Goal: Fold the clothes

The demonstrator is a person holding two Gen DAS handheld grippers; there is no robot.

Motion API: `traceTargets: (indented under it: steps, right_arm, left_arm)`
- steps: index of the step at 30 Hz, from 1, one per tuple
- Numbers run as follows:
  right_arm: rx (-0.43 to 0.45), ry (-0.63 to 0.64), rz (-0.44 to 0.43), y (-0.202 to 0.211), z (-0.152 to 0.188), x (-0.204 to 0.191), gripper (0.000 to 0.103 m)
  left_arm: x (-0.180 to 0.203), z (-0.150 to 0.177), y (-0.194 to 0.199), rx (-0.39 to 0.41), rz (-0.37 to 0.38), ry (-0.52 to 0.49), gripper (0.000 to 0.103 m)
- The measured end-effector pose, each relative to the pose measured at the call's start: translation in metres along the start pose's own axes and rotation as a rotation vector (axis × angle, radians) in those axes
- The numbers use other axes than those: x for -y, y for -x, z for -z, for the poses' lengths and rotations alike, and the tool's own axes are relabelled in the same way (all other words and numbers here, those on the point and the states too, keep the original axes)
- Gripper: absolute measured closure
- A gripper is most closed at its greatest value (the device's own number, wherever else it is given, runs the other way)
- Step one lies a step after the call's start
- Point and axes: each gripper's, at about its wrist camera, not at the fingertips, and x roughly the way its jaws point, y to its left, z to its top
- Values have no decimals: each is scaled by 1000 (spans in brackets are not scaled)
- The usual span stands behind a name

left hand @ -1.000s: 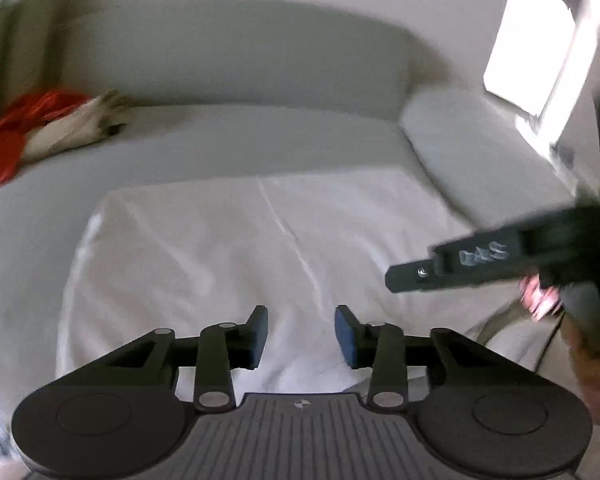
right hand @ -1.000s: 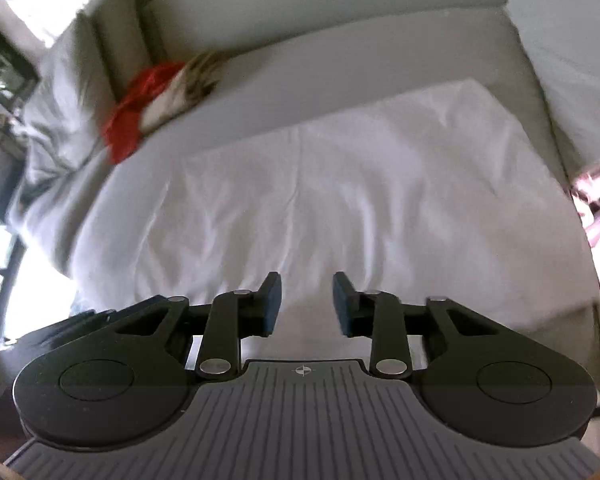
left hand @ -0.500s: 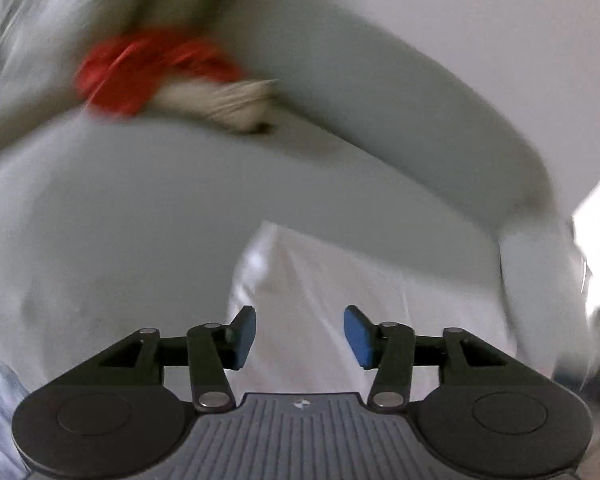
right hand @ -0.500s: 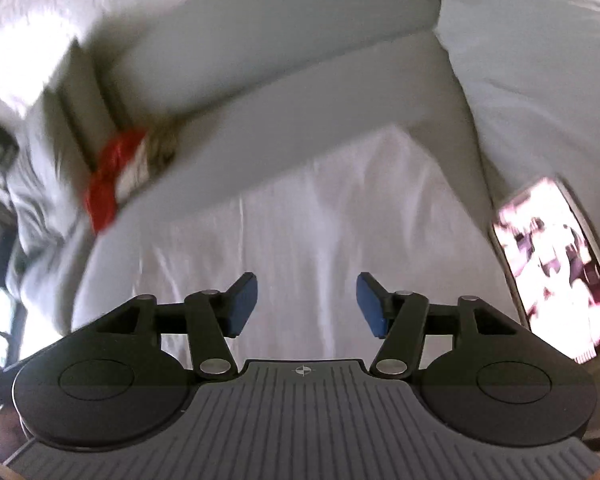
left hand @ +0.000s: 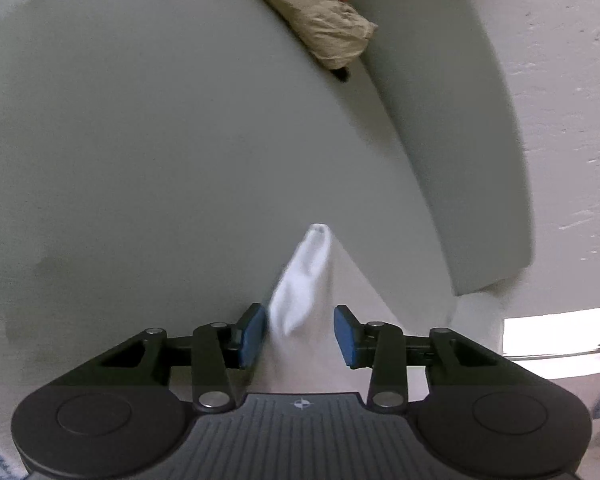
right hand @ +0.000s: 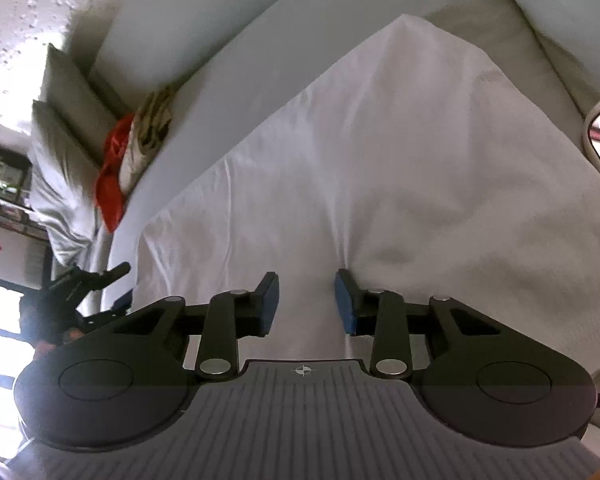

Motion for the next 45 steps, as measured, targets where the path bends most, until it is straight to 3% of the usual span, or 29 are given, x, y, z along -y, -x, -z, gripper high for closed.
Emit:
traceTargets:
  steps: [3, 6, 10, 16, 18, 26, 28, 32, 34, 37, 39, 42, 45]
  right_arm:
    - [-7, -38, -4, -2, -1, 3, 70]
    - [-10, -28, 5, -4, -1, 0, 70]
    - [-9, -7, 18, -2, 1, -2, 70]
    - [-13, 3, 25, 0, 1, -4, 70]
    - [-14, 10, 28, 1, 2, -4, 70]
    - [-25, 31, 36, -1, -1, -4, 70]
    - [-26, 36, 41, -1, -2, -4, 70]
    - [-21, 50, 67, -3, -2, -8, 75]
    - [-14, 63, 74, -6, 0, -10, 75]
    - [11, 58, 84, -5, 1, -15, 75]
    - [83, 63, 93, 2, -4, -22, 73]
    - [225, 97, 136, 6, -17, -34, 73]
    - [309, 62, 178, -12, -45, -30, 73]
  left_arm:
    - [-4, 3, -4, -26, 99, 13, 67]
    - [-9, 3, -10, -36, 147, 13, 67]
    - [-23, 0, -22, -54, 135, 69, 67]
    - [-22, -19, -49, -74, 249, 129, 67]
    - [-23, -21, -58, -77, 252, 152, 66]
    - [-37, -21, -58, 48, 216, 266, 78]
    - [-36, -25, -45, 129, 195, 264, 78]
    - [-43, -40, 7, 270, 38, 206, 76]
    - [-37, -38, 25, 276, -13, 141, 76]
    - [6, -9, 19, 157, -124, -111, 76]
    - [38, 29, 4, 81, -183, -328, 71]
    - [70, 79, -20, 32, -167, -506, 71]
    - [86, 90, -54, 102, -263, -599, 73]
